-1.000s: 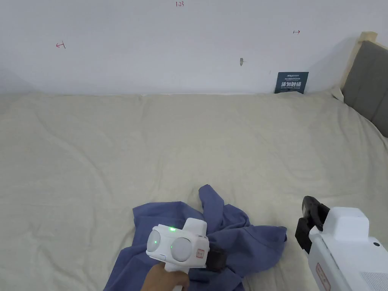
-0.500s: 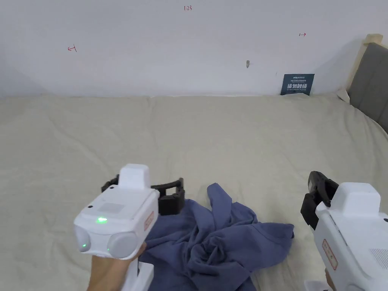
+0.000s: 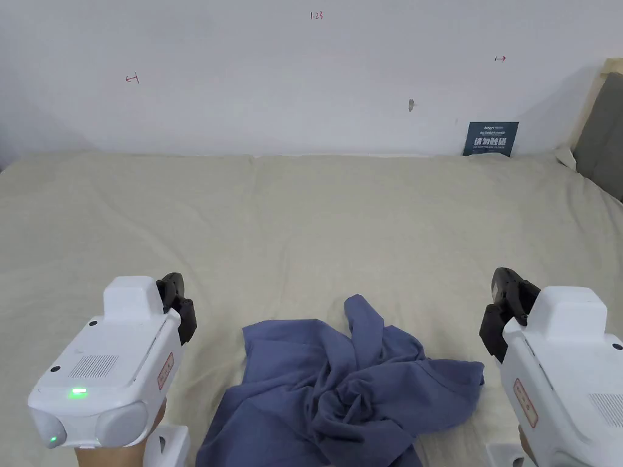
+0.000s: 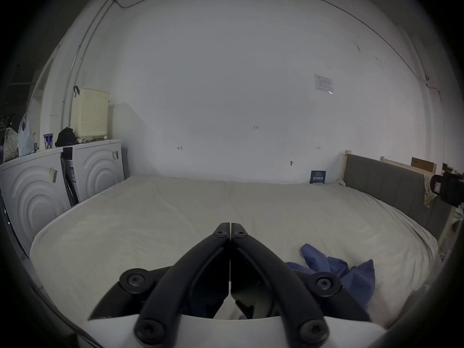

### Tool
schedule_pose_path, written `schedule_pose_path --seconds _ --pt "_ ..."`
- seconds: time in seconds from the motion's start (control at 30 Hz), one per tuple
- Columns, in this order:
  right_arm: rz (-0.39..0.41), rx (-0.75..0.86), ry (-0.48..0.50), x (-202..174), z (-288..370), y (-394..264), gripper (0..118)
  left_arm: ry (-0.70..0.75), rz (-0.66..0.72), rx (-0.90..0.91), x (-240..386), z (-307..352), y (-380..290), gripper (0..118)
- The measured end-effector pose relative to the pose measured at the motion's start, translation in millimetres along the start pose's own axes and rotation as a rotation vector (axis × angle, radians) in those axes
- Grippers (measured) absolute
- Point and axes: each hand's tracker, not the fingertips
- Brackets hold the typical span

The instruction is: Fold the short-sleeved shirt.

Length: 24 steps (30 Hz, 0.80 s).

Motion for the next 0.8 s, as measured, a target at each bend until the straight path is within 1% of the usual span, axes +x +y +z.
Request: schedule_pose_path --seconds 0.07,0.13,0.27,0.37,0.5,0.53,0.57,0.6,0.67,0.7,0.73,0.8 --pt "-0.001 -0.007 0.004 -1 -1 -2 2 0.017 -0.018 -0.027 0 -1 -3 0" --pt "0.0 -0.015 0.005 -2 -3 -4 2 -0.003 -0.001 -0.149 -3 -7 -6 0" --pt "0.003 -0.034 0.01 -3 -6 -11 2 -0.058 0.121 -0.409 -14 -19 -34 0" --pt "0.001 -0.052 0.011 -3 -9 -17 2 -0.062 0.148 -0.554 -18 -25 -67 1" --pt "-0.004 -0.085 0.017 -4 -14 -26 2 -0.079 0.213 -0.681 -16 -21 -107 4" --pt "-0.003 -0.093 0.019 -4 -16 -29 2 -0.079 0.217 -0.72 -15 -21 -115 7" --pt "-0.003 -0.1 0.019 -5 -17 -31 2 -0.071 0.219 -0.726 -13 -20 -122 21" --pt "-0.004 -0.106 0.021 -5 -18 -33 2 -0.059 0.217 -0.741 -10 -18 -130 43" --pt "-0.007 -0.122 0.025 -5 -21 -38 2 -0.054 0.188 -0.803 -3 -19 -142 102" --pt "-0.007 -0.129 0.026 -5 -22 -40 2 -0.048 0.176 -0.807 0 -18 -146 113" --pt "-0.009 -0.135 0.027 -5 -23 -42 2 -0.04 0.162 -0.806 6 -17 -151 114" --pt "-0.012 -0.148 0.028 -5 -25 -47 2 -0.024 0.13 -0.827 13 -20 -160 109"
